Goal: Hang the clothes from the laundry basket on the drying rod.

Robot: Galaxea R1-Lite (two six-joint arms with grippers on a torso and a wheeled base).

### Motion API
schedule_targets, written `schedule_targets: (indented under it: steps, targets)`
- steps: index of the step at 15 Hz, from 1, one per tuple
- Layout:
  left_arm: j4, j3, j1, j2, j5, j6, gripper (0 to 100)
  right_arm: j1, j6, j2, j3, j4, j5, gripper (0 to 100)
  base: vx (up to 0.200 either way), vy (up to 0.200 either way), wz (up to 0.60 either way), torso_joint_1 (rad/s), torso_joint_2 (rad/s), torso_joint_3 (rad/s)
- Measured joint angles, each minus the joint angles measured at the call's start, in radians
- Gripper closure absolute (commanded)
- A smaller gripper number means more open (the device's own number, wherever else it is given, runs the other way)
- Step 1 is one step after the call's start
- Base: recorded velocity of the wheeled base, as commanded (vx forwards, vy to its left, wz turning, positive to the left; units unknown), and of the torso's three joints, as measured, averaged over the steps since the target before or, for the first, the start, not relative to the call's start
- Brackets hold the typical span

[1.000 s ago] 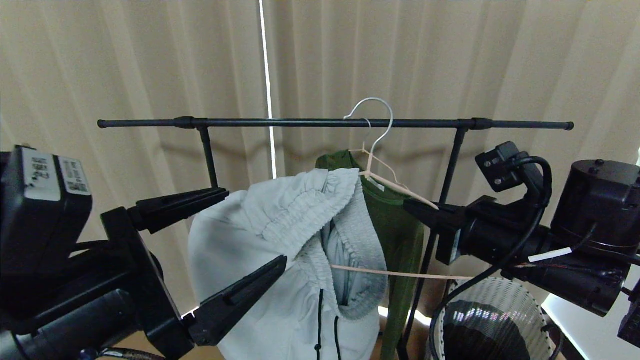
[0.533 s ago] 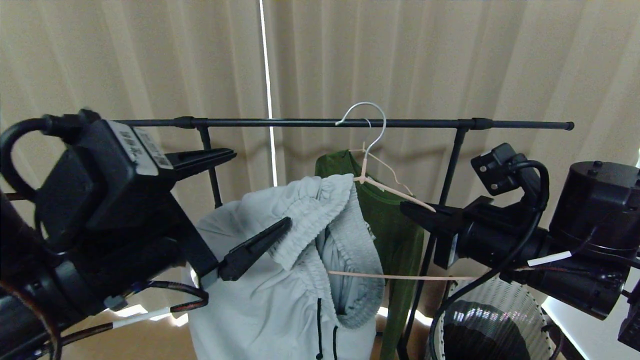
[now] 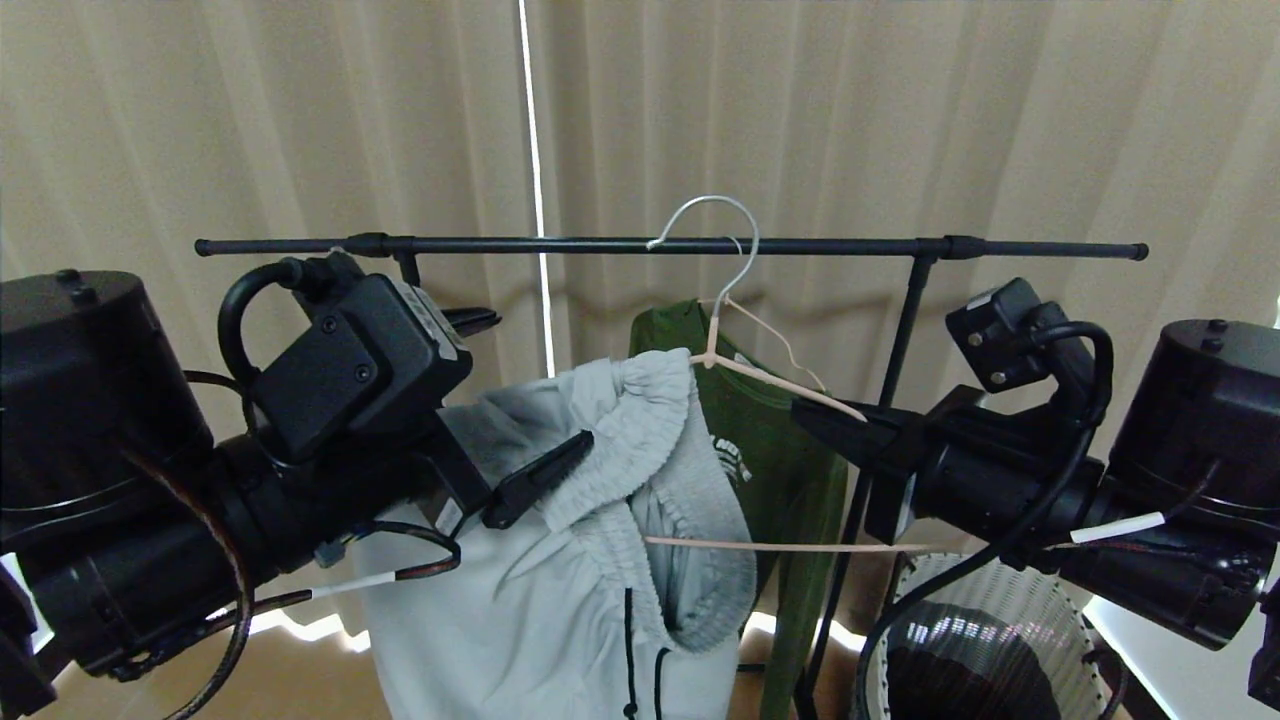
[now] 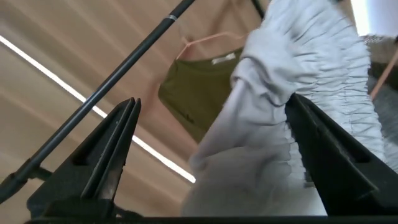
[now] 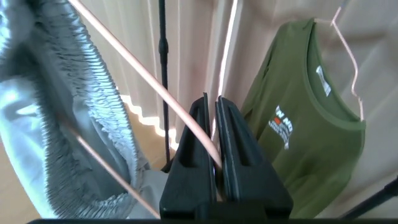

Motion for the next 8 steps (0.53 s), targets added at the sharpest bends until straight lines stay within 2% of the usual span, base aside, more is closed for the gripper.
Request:
schedule_targets:
  steps: [3,6,7,8]
  targets:
    - [0.000,0.000,0.004,0.010,0.000,0.000,0,0.034,-0.037,-0.005,0.013,-0.019,0.002,100,0.000,0.000,0.00,0.000,0.00,0.000]
    - [0.000,0.001,0.005,0.013,0.002,-0.001,0,0.051,-0.040,-0.009,0.021,-0.020,0.003,100,0.000,0.000,0.00,0.000,0.00,0.000]
    - [0.000,0.004,0.005,0.013,0.001,0.000,100,0.053,-0.040,-0.009,0.021,-0.020,0.003,100,0.000,0.000,0.00,0.000,0.00,0.000]
    - [0.000,0.006,0.006,0.014,0.001,0.000,100,0.054,-0.040,-0.010,0.022,-0.020,0.004,100,0.000,0.000,0.00,0.000,0.00,0.000]
